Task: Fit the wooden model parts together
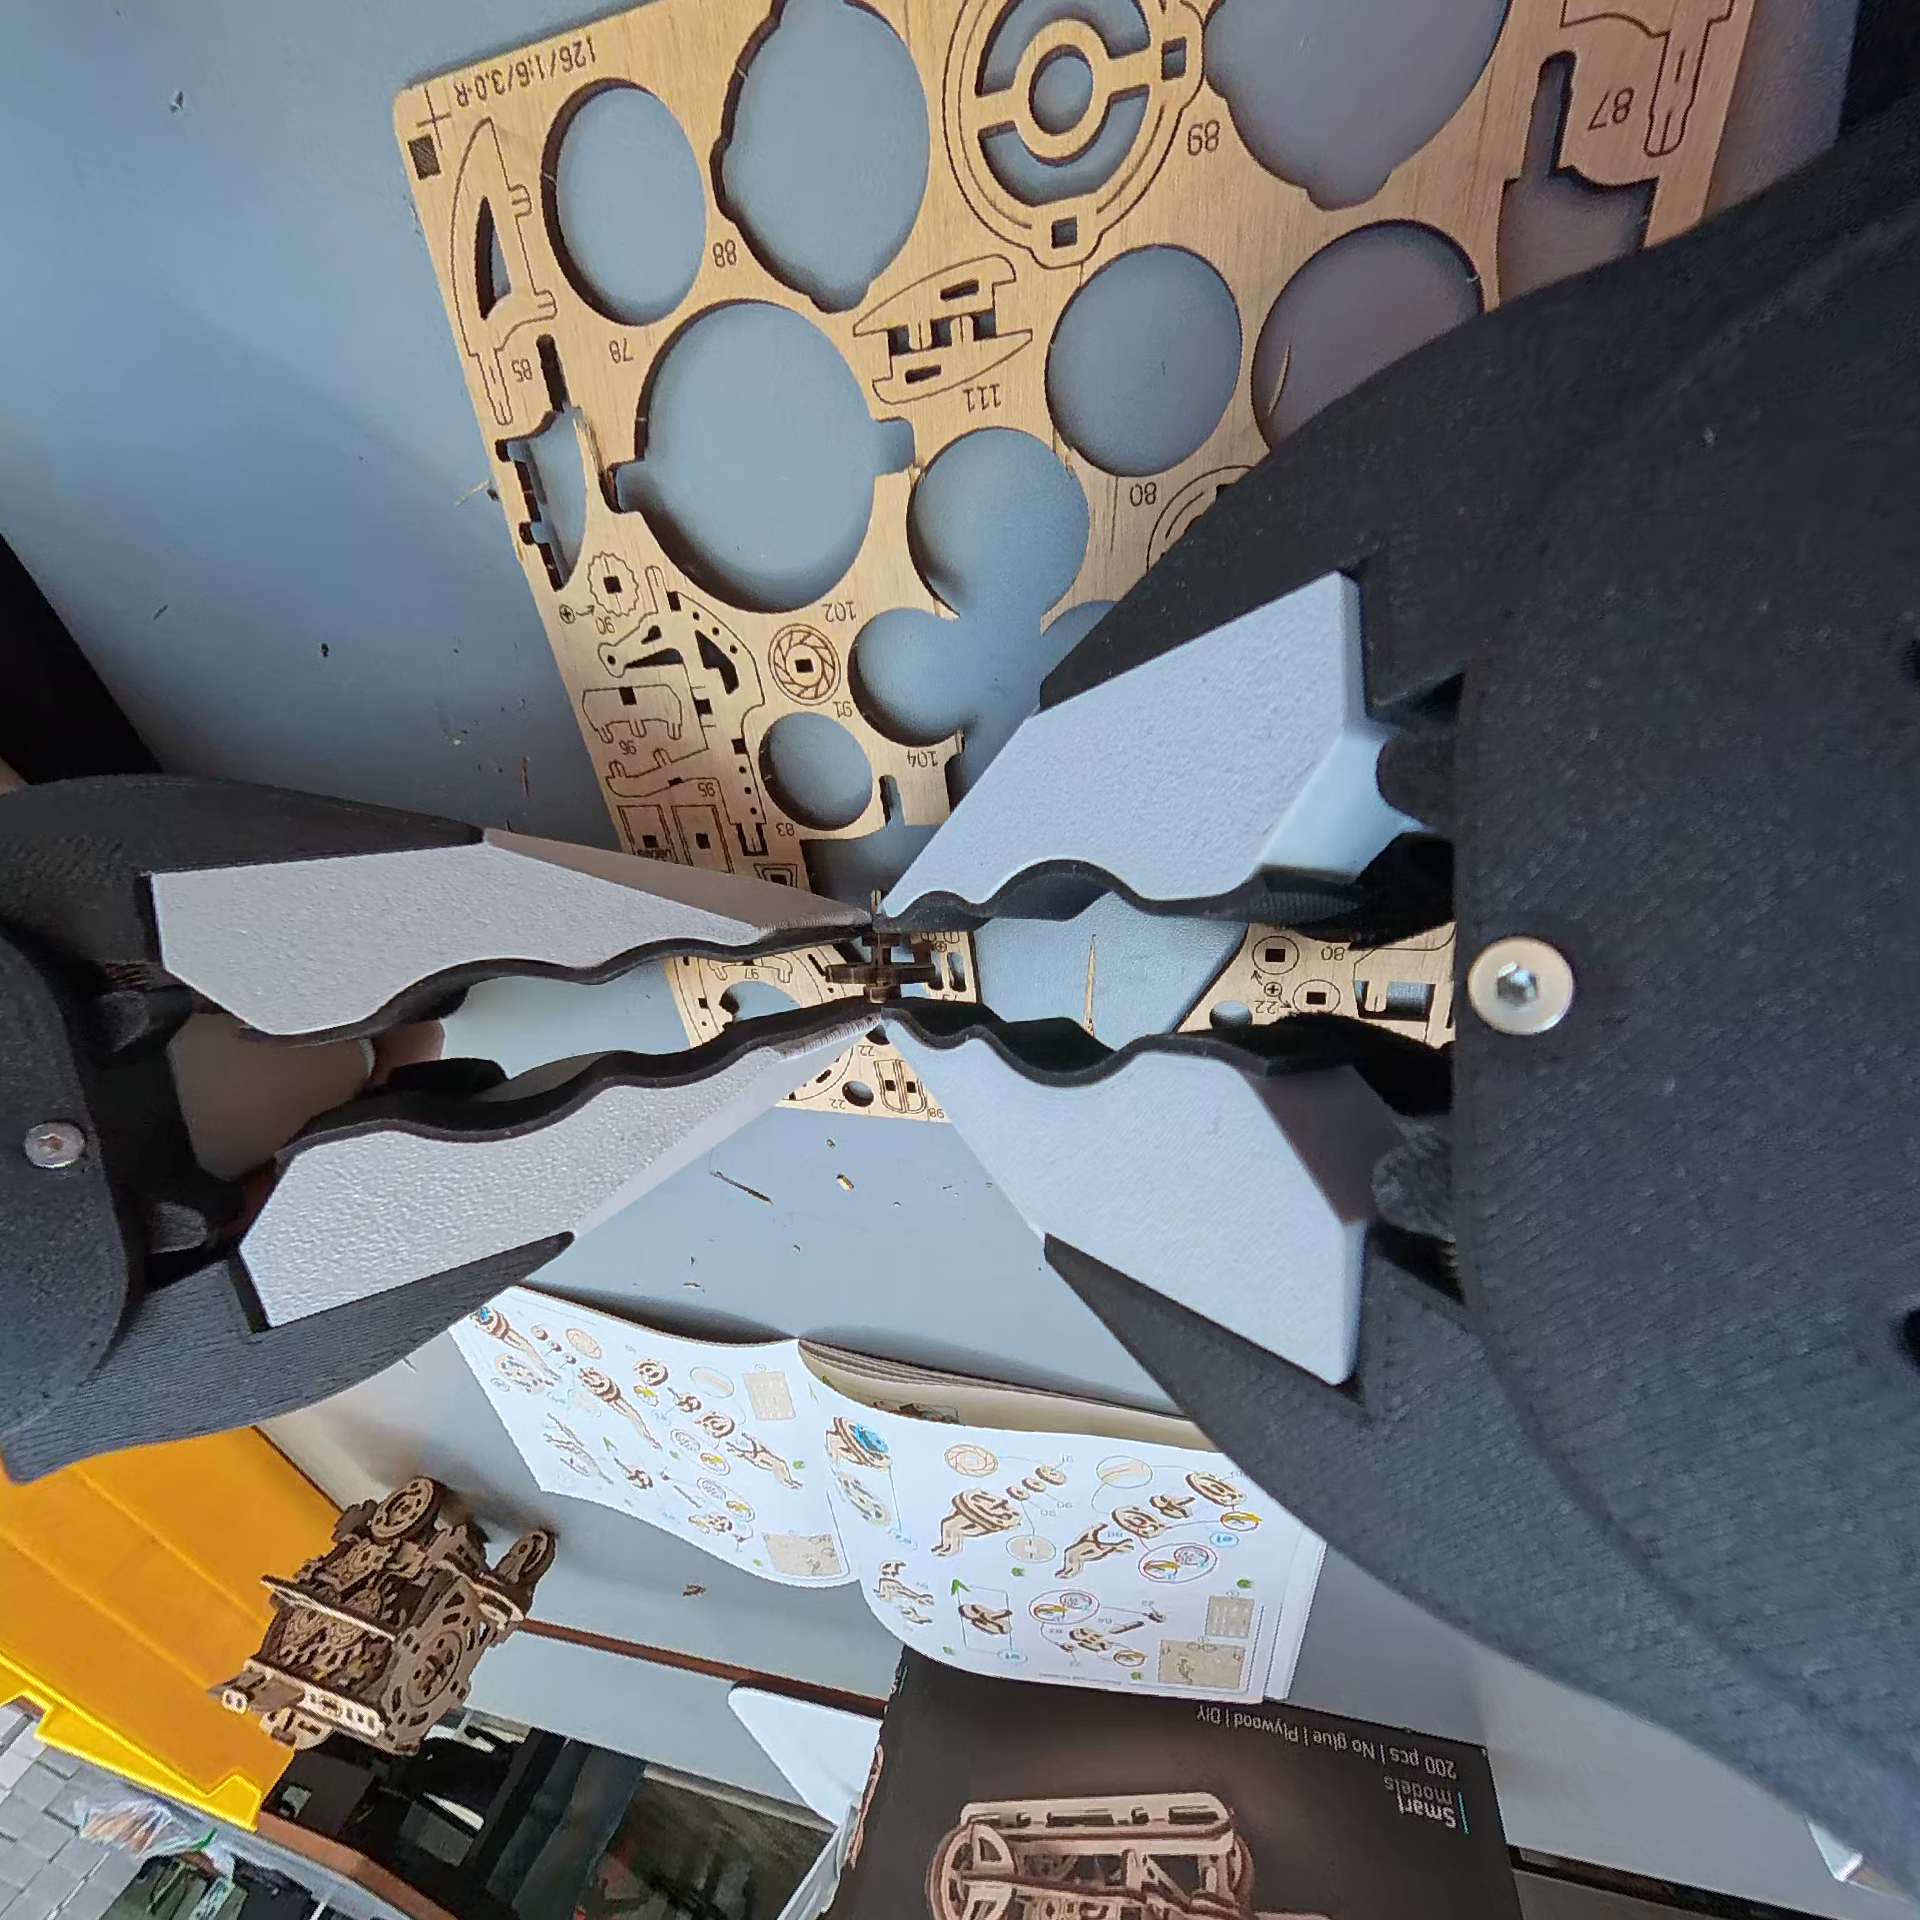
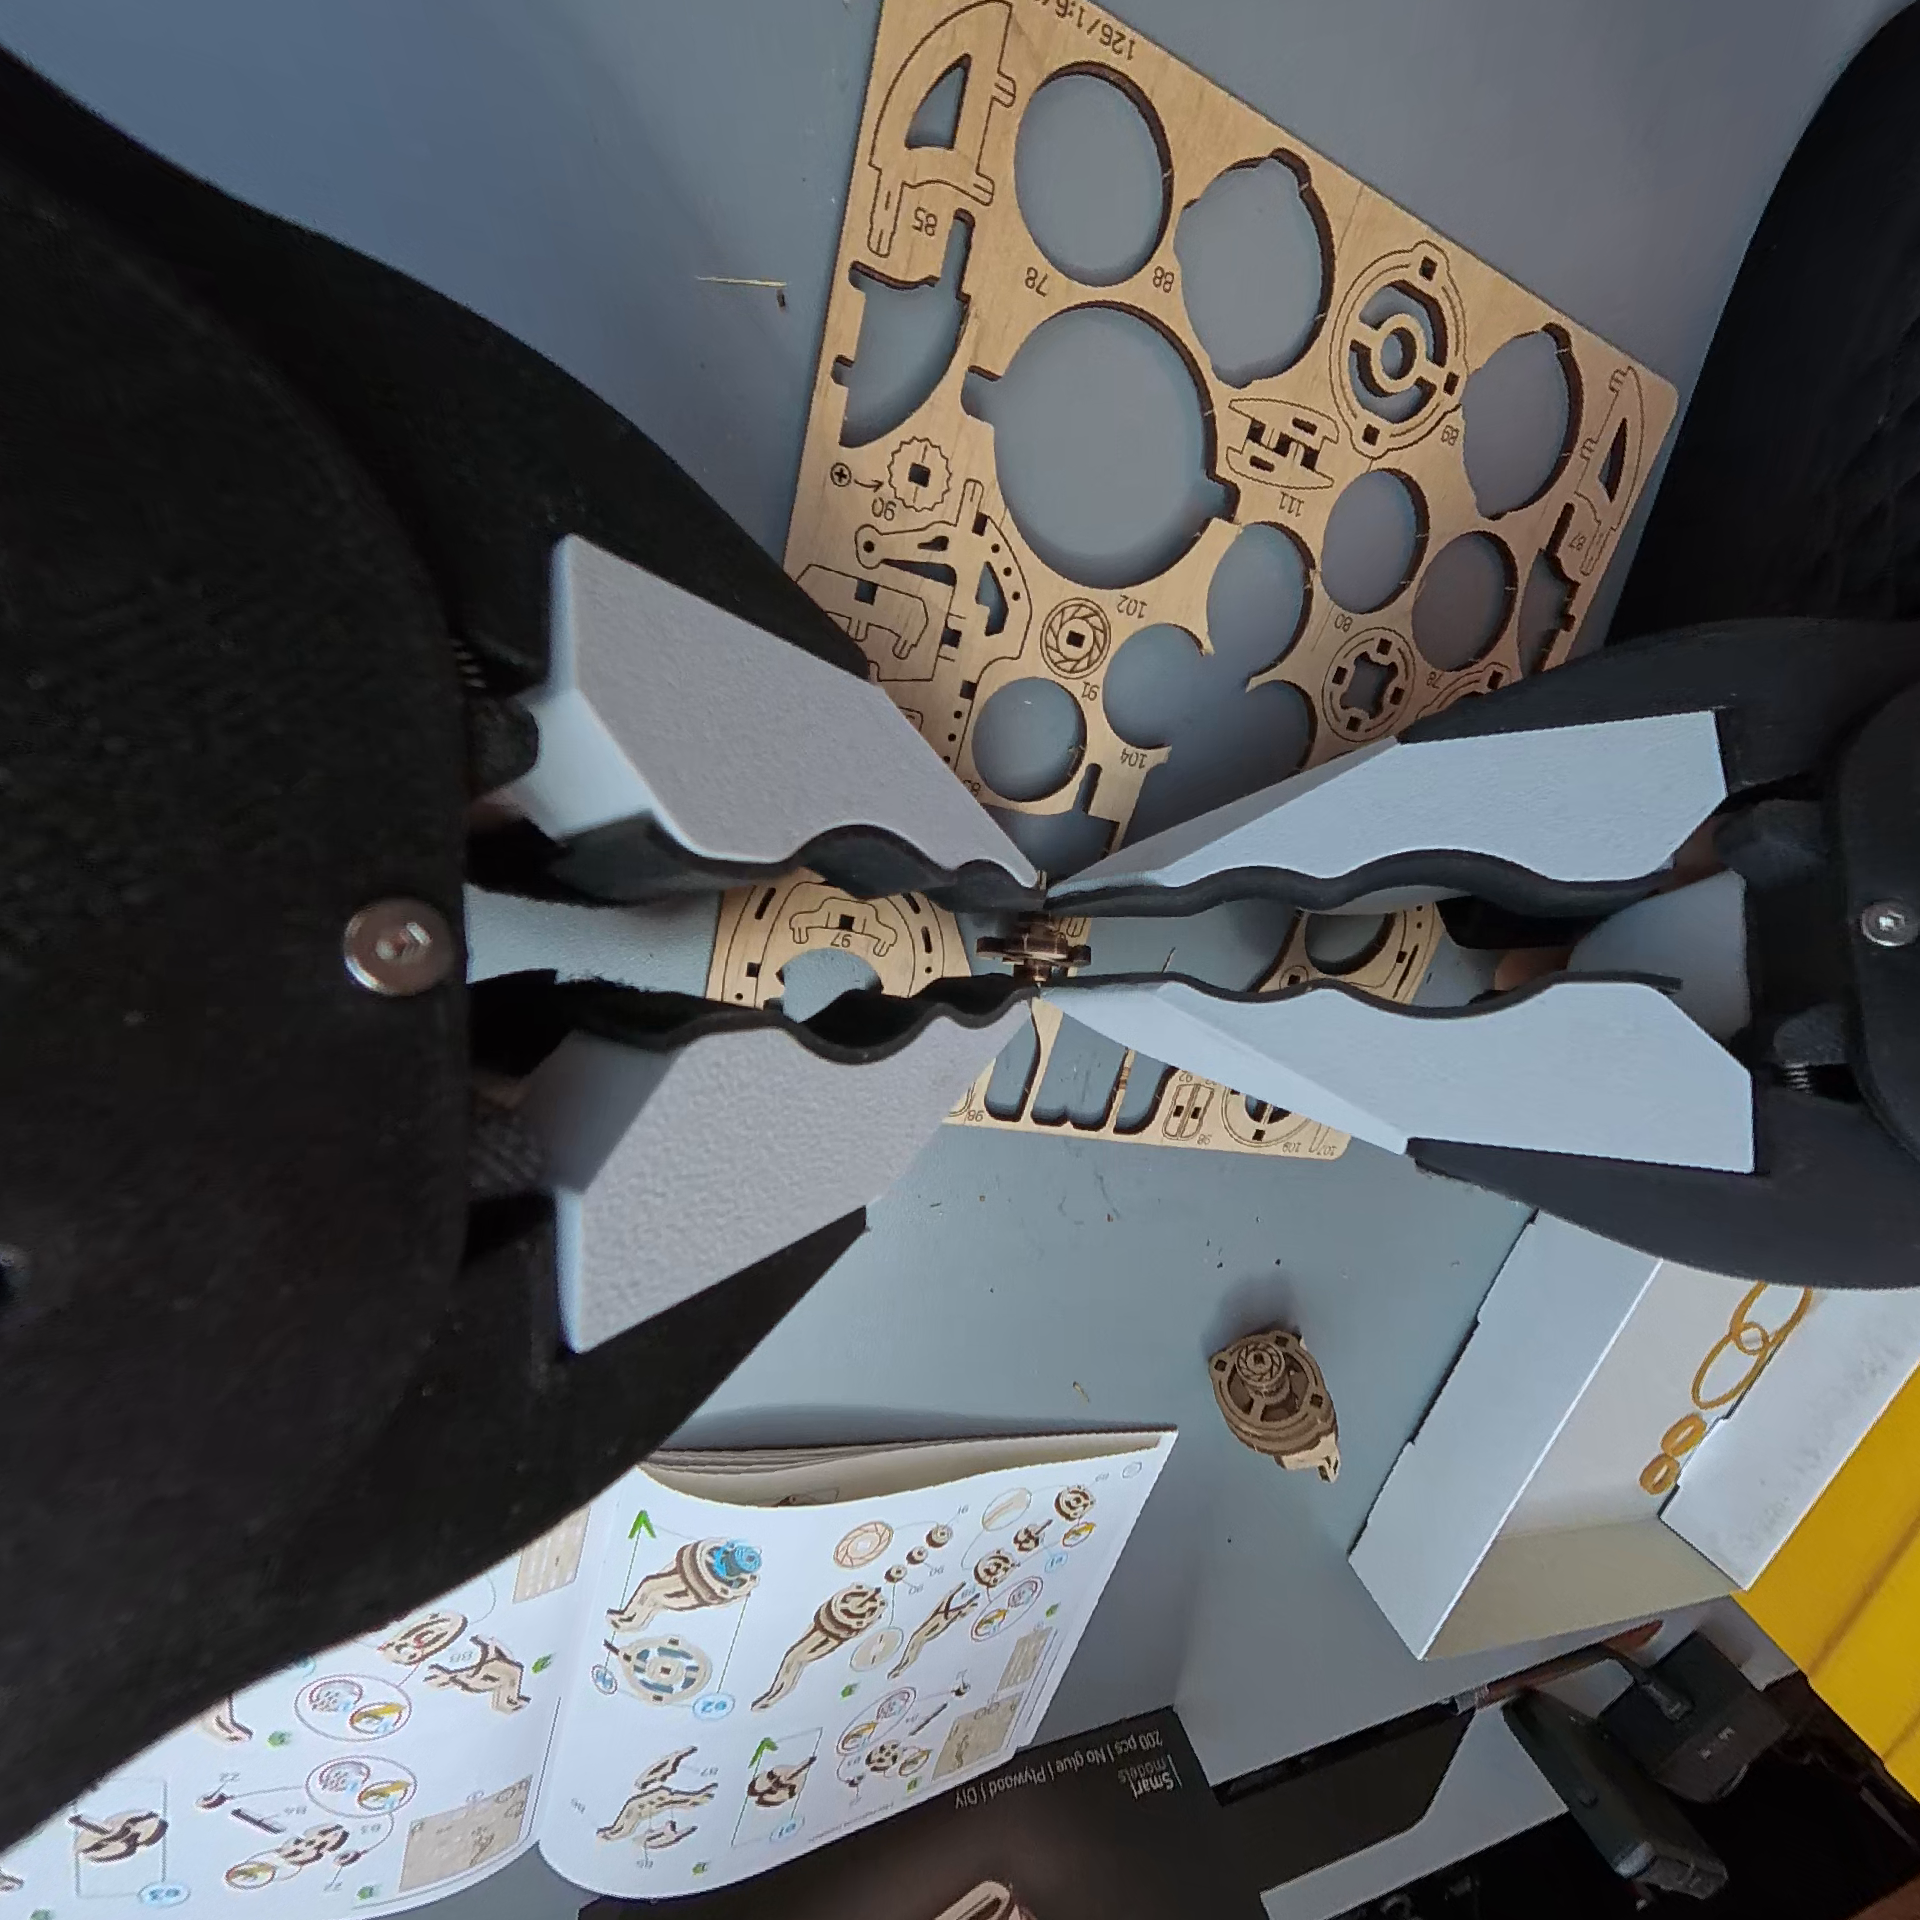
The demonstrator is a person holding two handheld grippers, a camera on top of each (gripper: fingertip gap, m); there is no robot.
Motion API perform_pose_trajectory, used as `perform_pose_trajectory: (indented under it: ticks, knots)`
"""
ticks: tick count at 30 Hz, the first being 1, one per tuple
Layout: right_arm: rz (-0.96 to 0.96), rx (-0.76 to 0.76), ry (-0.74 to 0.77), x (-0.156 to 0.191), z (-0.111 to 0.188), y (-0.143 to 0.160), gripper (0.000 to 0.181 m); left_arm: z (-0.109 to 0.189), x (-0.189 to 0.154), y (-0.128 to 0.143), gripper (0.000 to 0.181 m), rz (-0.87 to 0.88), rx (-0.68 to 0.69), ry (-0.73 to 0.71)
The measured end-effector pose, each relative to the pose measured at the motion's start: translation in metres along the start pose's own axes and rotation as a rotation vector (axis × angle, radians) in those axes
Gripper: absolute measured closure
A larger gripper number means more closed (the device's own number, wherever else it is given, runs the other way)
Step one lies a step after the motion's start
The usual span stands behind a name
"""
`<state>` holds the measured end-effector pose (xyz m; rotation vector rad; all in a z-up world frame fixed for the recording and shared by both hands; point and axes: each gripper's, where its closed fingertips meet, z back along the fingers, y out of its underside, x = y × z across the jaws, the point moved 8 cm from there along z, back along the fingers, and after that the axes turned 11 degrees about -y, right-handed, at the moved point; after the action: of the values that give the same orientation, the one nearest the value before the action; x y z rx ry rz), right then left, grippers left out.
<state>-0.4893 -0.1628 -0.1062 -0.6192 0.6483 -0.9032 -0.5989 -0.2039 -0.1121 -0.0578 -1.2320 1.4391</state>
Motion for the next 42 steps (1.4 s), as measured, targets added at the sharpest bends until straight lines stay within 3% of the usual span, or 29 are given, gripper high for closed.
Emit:
perform_pose_trajectory:
  ticks: [6, 14, 18, 28, 31, 34, 38, 42]
  knots:
    - [-0.024, -0.046, -0.033, -0.004, 0.0, 0.003, 0.169, 0.0, 0.0, 0.0, 0.17, -0.027, -0.002, -0.018]
    - [0.219, -0.046, 0.168, -0.003, 0.015, -0.004, 0.169, 0.006, 0.001, -0.011, 0.17, -0.326, -0.053, -0.269]
    - [0.28, -0.04, 0.229, -0.003, 0.022, -0.005, 0.178, 0.009, -0.002, -0.016, 0.17, -0.483, -0.078, -0.379]
    - [0.261, -0.171, 0.28, -0.005, 0.036, -0.014, 0.177, 0.018, 0.001, -0.026, 0.171, -0.55, -0.145, -0.523]
    - [0.153, -0.237, 0.276, -0.013, 0.045, -0.011, 0.177, 0.019, 0.012, -0.028, 0.171, -0.364, -0.138, -0.526]
    - [0.153, -0.266, 0.312, -0.016, 0.052, -0.01, 0.174, 0.024, 0.033, -0.031, 0.171, 0.09, -0.166, -0.434]
    - [0.231, -0.203, 0.351, -0.011, 0.048, -0.015, 0.165, 0.021, 0.051, -0.022, 0.17, 0.628, -0.181, -0.171]
    - [0.327, -0.137, 0.402, -0.005, 0.042, -0.021, 0.166, 0.016, 0.056, -0.012, 0.171, 0.858, -0.164, -0.041]
